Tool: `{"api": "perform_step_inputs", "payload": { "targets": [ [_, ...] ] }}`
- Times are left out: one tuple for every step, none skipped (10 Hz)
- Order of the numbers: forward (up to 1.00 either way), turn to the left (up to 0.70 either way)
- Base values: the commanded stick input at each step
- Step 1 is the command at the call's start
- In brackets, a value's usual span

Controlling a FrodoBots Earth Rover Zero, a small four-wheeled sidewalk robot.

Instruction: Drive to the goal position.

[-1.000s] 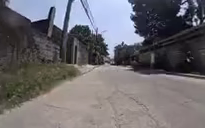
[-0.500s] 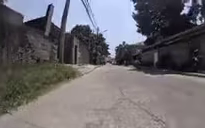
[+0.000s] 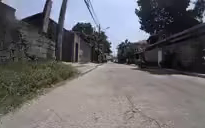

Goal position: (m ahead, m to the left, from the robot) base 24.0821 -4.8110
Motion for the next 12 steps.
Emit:
{"api": "perform_step_inputs", "payload": {
  "targets": [
    [1.00,0.00],
    [1.00,0.00],
    [1.00,0.00],
    [1.00,0.00],
    [1.00,0.00],
    [1.00,0.00],
    [1.00,0.00],
    [1.00,0.00],
    [1.00,0.00],
    [1.00,-0.20],
    [1.00,-0.39],
    [1.00,-0.39]
  ]
}}
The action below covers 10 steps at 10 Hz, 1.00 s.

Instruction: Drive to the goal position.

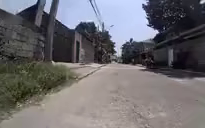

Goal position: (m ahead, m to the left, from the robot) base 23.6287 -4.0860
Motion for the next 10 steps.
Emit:
{"api": "perform_step_inputs", "payload": {
  "targets": [
    [1.00,-0.37],
    [1.00,-0.27],
    [1.00,0.00],
    [1.00,0.00],
    [1.00,0.00],
    [1.00,0.00],
    [1.00,0.00],
    [1.00,0.00],
    [1.00,0.00],
    [1.00,0.00]
  ]
}}
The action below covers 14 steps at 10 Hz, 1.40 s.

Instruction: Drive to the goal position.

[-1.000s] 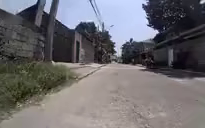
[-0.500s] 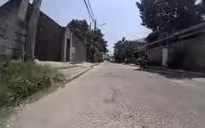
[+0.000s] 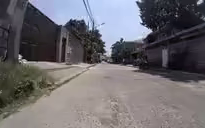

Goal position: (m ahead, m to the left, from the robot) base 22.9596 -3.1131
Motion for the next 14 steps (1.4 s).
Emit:
{"api": "perform_step_inputs", "payload": {
  "targets": [
    [1.00,0.00],
    [1.00,0.00],
    [1.00,0.00],
    [1.00,0.00],
    [1.00,0.00],
    [1.00,0.00],
    [1.00,0.00],
    [1.00,0.00],
    [1.00,0.00],
    [1.00,0.00],
    [1.00,0.00],
    [1.00,0.00],
    [1.00,0.00],
    [1.00,0.00]
  ]
}}
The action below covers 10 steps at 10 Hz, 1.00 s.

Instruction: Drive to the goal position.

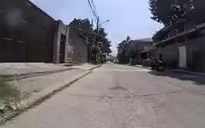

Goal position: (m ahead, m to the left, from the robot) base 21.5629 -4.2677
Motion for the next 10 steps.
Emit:
{"api": "perform_step_inputs", "payload": {
  "targets": [
    [1.00,0.00],
    [1.00,0.00],
    [1.00,0.00],
    [1.00,0.00],
    [1.00,0.00],
    [1.00,0.00],
    [1.00,0.00],
    [1.00,-0.25],
    [1.00,-0.36],
    [1.00,-0.40]
  ]
}}
